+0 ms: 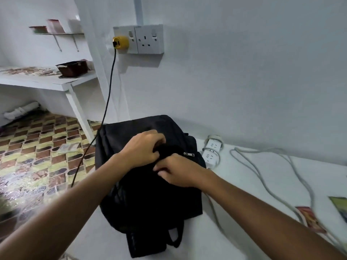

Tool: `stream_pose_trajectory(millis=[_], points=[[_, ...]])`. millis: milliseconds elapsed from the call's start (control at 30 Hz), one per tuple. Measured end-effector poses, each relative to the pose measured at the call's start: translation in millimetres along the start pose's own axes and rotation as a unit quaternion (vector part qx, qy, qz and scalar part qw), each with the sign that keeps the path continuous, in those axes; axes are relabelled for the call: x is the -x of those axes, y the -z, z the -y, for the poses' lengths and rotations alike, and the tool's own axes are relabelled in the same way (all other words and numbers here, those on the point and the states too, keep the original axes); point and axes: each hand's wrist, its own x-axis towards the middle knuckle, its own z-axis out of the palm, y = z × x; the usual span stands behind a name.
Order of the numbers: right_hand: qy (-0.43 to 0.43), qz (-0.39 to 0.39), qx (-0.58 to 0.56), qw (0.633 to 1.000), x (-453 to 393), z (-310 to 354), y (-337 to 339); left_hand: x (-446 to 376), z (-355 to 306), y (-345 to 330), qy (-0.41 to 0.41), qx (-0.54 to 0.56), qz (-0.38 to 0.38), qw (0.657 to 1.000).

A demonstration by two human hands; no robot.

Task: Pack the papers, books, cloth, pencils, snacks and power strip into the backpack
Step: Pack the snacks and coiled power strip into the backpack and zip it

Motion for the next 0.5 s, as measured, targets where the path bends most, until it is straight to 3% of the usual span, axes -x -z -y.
stream_pose_trajectory(millis=[167,233,367,500], points=[[-0.082,-0.151,-0.095,0.981,81.2,-36.7,21.6,-16.6,-36.4,-33.7,0.026,-0.13,0.022,0.991],[-0.145,-0.162,-0.085,0.972,105.4,-58.9,26.9,-19.5,-41.2,-43.9,0.045,-0.15,0.011,0.988],[-0.282,-0.073,0.005,0.957,164.9,-102.8,34.5,-14.2,-54.1,-66.8,0.066,-0.172,0.005,0.983],[-0.422,0.061,0.045,0.904,213.9,-126.4,43.9,-5.7,-61.6,-81.4,0.084,-0.189,0.014,0.978]])
